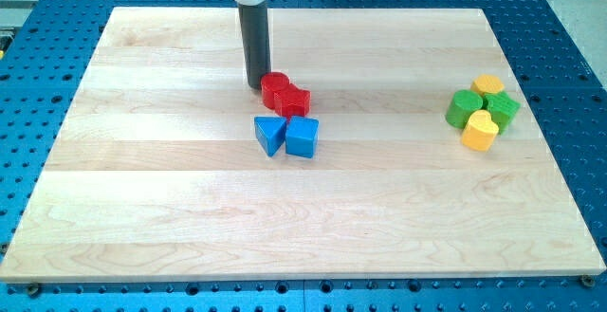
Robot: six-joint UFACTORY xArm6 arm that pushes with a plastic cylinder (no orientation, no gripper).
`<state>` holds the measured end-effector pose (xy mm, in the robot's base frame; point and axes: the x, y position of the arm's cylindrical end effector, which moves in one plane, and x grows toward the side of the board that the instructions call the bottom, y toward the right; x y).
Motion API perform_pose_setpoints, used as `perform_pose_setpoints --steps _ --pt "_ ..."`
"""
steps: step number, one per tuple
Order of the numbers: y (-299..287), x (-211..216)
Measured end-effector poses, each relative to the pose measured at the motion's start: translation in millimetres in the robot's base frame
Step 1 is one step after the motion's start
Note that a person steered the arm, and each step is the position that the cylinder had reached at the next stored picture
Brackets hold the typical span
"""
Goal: Push the red blocks into the blue blocks
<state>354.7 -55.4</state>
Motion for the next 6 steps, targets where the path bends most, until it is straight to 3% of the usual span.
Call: perform_pose_setpoints --steps 2,5,6 --pt "16.2 -47.6" --pt "15.5 38.7" --pt "15.5 41.7"
